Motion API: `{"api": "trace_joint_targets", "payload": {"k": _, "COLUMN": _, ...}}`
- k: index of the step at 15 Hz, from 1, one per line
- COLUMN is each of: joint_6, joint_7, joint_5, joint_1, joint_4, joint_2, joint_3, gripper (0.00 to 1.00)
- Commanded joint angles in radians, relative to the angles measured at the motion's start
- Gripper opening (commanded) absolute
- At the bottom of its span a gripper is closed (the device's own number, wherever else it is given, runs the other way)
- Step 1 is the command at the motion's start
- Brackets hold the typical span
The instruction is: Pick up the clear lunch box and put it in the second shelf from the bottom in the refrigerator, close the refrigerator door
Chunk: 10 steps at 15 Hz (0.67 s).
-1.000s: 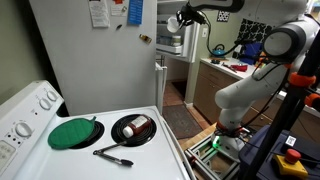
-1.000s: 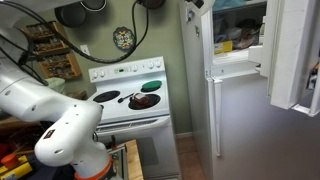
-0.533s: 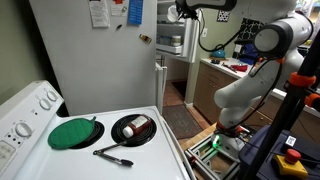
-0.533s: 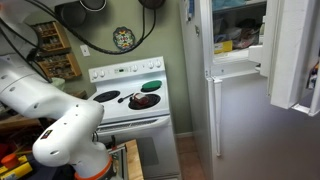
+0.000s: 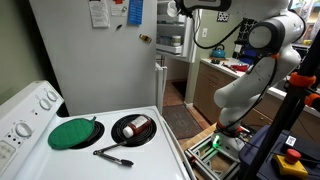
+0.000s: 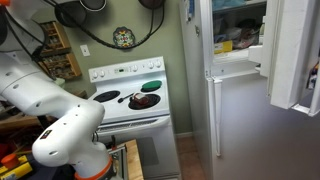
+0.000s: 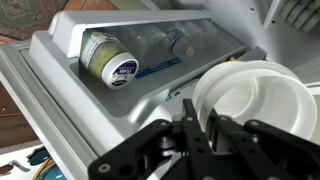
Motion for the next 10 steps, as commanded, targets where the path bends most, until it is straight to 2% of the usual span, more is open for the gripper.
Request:
{"api": "trace_joint_targets", "payload": {"k": 1, "joint_6": 0.038, "joint_7": 0.085, "joint_5": -0.027, "joint_1": 0.016, "joint_4": 0.008, "joint_2": 0.018, "joint_3": -0.016, "gripper": 0.03}}
{"api": "trace_joint_targets", "payload": {"k": 7, "joint_6": 0.078, "joint_7": 0.277, "joint_5": -0.015, "joint_1": 0.009, "joint_4": -0.001, "joint_2": 0.042, "joint_3": -0.037, "gripper": 0.03}}
{"api": "trace_joint_targets", "payload": {"k": 10, "joint_6": 0.166, "joint_7": 0.334, "joint_5": -0.002, "joint_1": 0.02, "joint_4": 0.006, "joint_2": 0.062, "joint_3": -0.064, "gripper": 0.03}}
